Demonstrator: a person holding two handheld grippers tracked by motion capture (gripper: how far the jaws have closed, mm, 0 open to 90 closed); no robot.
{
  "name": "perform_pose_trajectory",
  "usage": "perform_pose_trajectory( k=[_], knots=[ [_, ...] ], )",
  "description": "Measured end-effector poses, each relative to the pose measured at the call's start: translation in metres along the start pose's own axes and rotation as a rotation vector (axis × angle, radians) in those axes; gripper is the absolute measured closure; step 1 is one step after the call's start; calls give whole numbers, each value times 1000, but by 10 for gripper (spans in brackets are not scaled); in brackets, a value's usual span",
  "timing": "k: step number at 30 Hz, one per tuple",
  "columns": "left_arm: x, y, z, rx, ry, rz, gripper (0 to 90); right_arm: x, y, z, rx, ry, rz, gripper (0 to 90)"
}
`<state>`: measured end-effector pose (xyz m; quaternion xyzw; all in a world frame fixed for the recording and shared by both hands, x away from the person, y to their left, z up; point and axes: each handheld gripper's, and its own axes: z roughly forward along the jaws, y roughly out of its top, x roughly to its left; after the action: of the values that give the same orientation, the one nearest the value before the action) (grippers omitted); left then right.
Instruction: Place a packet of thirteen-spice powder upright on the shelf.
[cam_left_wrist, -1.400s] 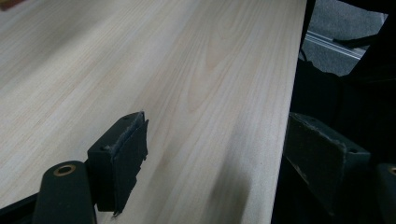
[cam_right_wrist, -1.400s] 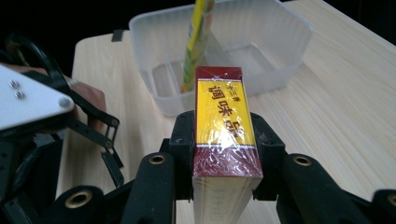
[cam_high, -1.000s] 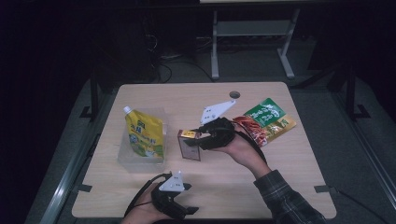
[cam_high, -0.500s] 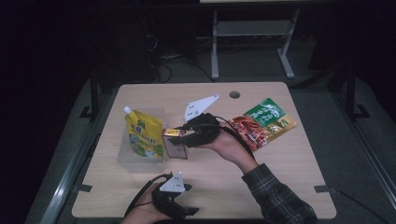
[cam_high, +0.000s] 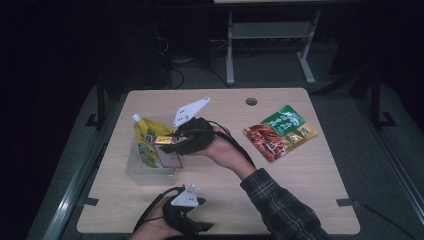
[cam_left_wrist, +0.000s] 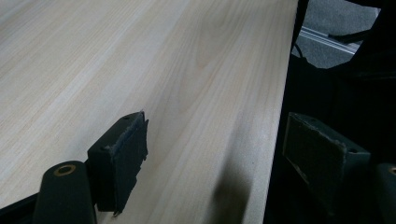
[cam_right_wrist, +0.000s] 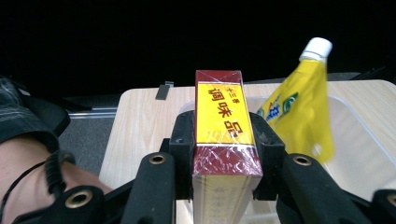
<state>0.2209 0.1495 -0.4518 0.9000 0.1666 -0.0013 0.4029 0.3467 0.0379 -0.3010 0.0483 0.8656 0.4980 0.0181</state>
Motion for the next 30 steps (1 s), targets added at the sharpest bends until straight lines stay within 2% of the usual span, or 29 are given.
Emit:
perform_pose_trajectory(
  k=[5,7,8,11,12,13,14,17,23,25,28,30],
  knots=[
    [-1,0,0,7,-4,3,211,-1,2,19,3,3,-6,671],
    [-2,0,1,-6,-8,-15,211,-1,3,26,1,6,-4,671],
    [-1,0,0,14,-9,3,211,-1,2,30,-5,8,-2,671],
    [-1,0,0,17,-6,5,211,-2,2,39,-7,9,-6,671],
    [-3,-1,0,6,-9,-16,211,-1,2,42,-7,14,-1,672],
    [-2,-1,-1,21,-8,-3,211,-1,2,45,-9,12,-13,671],
    [-3,-1,0,6,-8,-21,211,0,1,47,-10,15,-8,671],
    [-4,-1,0,1,-10,-29,211,2,0,54,-10,21,-12,672],
    [-2,-1,-1,24,-10,-3,211,5,-4,67,-4,12,-22,672],
    [-3,-1,0,12,-11,-19,211,7,-5,71,-5,14,-20,671],
    [-2,0,-1,25,-7,0,211,9,-7,78,3,18,-24,671],
    [-3,-1,0,19,-9,-12,211,11,-9,83,17,19,-26,671]
  ],
)
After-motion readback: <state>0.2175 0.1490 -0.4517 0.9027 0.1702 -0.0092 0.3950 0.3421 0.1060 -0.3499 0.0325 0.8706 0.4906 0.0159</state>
